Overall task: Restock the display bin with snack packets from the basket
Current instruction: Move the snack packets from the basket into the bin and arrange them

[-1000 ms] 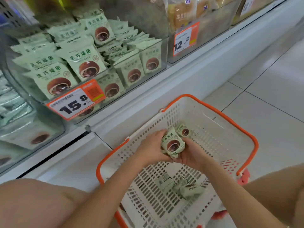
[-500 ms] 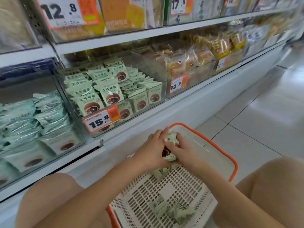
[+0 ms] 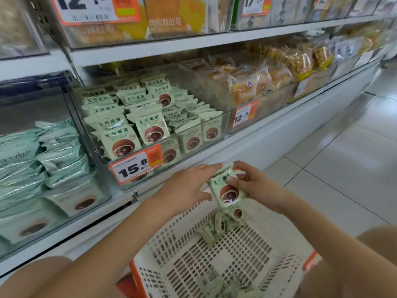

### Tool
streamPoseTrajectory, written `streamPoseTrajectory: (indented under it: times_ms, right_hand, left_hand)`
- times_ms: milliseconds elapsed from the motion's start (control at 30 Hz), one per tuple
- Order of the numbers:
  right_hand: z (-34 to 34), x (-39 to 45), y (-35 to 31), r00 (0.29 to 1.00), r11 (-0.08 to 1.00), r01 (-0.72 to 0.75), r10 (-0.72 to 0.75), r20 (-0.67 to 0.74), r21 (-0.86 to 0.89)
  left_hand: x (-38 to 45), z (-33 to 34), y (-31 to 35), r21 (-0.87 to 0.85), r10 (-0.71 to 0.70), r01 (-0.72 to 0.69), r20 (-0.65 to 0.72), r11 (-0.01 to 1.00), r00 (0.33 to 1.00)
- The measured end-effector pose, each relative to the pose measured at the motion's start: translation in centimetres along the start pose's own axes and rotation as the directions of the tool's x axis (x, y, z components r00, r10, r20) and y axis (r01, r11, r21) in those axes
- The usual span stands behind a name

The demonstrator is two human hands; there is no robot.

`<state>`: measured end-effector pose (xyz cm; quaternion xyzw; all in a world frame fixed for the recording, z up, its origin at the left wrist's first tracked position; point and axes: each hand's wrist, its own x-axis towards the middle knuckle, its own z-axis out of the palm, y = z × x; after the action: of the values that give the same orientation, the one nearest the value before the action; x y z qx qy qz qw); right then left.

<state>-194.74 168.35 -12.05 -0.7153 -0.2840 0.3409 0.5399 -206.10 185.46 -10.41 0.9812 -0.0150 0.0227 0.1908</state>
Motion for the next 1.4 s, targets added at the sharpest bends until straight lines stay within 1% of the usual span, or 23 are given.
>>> streamPoseTrajectory:
  times_ms: [33,67,100,167,200,233,300,400,433,500,567,633,767,833,967,1167,1300,1400]
  right_hand:
    - [-0.7,0.6,-0.9,0.999,0.999,0.03,-0.03,-0.015,-0.043]
    - [-1.3,1.2,-2.2,0.998,0.997,0.058,-0.06,-0.036,-0.056]
    - [-2.1,2.0,-3.5,0.994,0.995,0.096,-0.098,-0.051,-0.038]
    - [-3.5,4.0,-6.4,0.981,0.984,0.176,-0.175,-0.088,0.011]
    - [-3.9,5.3,-8.0,0.971,0.976,0.217,-0.214,-0.108,0.014]
    - [-4.1,6.8,-9.5,0.96,0.967,0.253,-0.251,-0.123,0.001]
    - [-3.7,10.7,-12.2,0.943,0.951,0.303,-0.309,-0.128,-0.061]
    - [-1.3,16.5,-14.6,0.923,0.92,0.359,-0.375,-0.086,-0.158]
    - [-0.5,18.2,-14.9,0.918,0.908,0.37,-0.39,-0.073,-0.195]
    - [0.7,20.8,-15.1,0.916,0.893,0.376,-0.399,-0.045,-0.248]
    - [1.5,22.5,-14.8,0.933,0.905,0.349,-0.361,-0.005,-0.244]
    - [2.1,23.7,-14.2,0.943,0.922,0.329,-0.334,0.013,-0.202]
    - [3.0,24.8,-13.3,0.933,0.928,0.344,-0.355,-0.058,-0.14]
    - [3.2,24.7,-12.8,0.934,0.936,0.343,-0.349,-0.083,-0.074]
    - [3.1,24.2,-12.3,0.938,0.939,0.342,-0.34,-0.06,0.021]
    - [3.5,24.0,-12.1,0.913,0.906,0.375,-0.398,-0.086,-0.197]
    - [3.3,23.7,-11.8,0.902,0.891,0.369,-0.412,-0.128,-0.263]
    - [3.2,23.6,-11.8,0.91,0.905,0.344,-0.387,-0.147,-0.25]
  left_hand:
    - [-0.1,-0.9,-0.1,0.084,-0.007,0.015,-0.092,0.996,0.996]
    - [-0.3,-1.9,-0.1,0.155,0.024,0.012,-0.227,0.988,0.974]
    - [-0.3,-2.9,-0.3,0.218,0.079,-0.001,-0.352,0.976,0.933]
    - [0.1,-4.2,-1.4,0.338,0.185,0.022,-0.566,0.941,0.803]
    - [0.6,-4.5,-2.1,0.382,0.194,0.076,-0.619,0.921,0.761]
    - [1.1,-4.8,-2.8,0.42,0.179,0.14,-0.635,0.897,0.752]
    - [1.9,-5.3,-4.0,0.468,0.1,0.253,-0.607,0.847,0.788]
    - [2.0,-5.7,-5.0,0.521,-0.098,0.355,-0.457,0.776,0.884]
    - [2.0,-5.6,-5.3,0.552,-0.12,0.358,-0.42,0.753,0.899]
    - [1.9,-5.5,-5.9,0.608,-0.103,0.333,-0.382,0.721,0.918]
    - [2.0,-5.3,-6.3,0.612,-0.064,0.318,-0.4,0.724,0.914]
    - [2.2,-5.1,-6.6,0.608,-0.027,0.308,-0.427,0.732,0.904]
    - [2.3,-5.1,-6.7,0.604,-0.013,0.311,-0.445,0.734,0.895]
    - [2.3,-5.0,-6.7,0.604,-0.01,0.31,-0.448,0.734,0.894]
    - [2.2,-4.9,-6.6,0.596,-0.002,0.31,-0.459,0.741,0.888]
    - [2.3,-4.9,-6.5,0.585,0.003,0.312,-0.474,0.749,0.88]
    - [2.3,-4.8,-6.5,0.592,0.015,0.314,-0.484,0.742,0.875]
    - [2.3,-4.9,-6.4,0.59,0.019,0.312,-0.486,0.745,0.874]
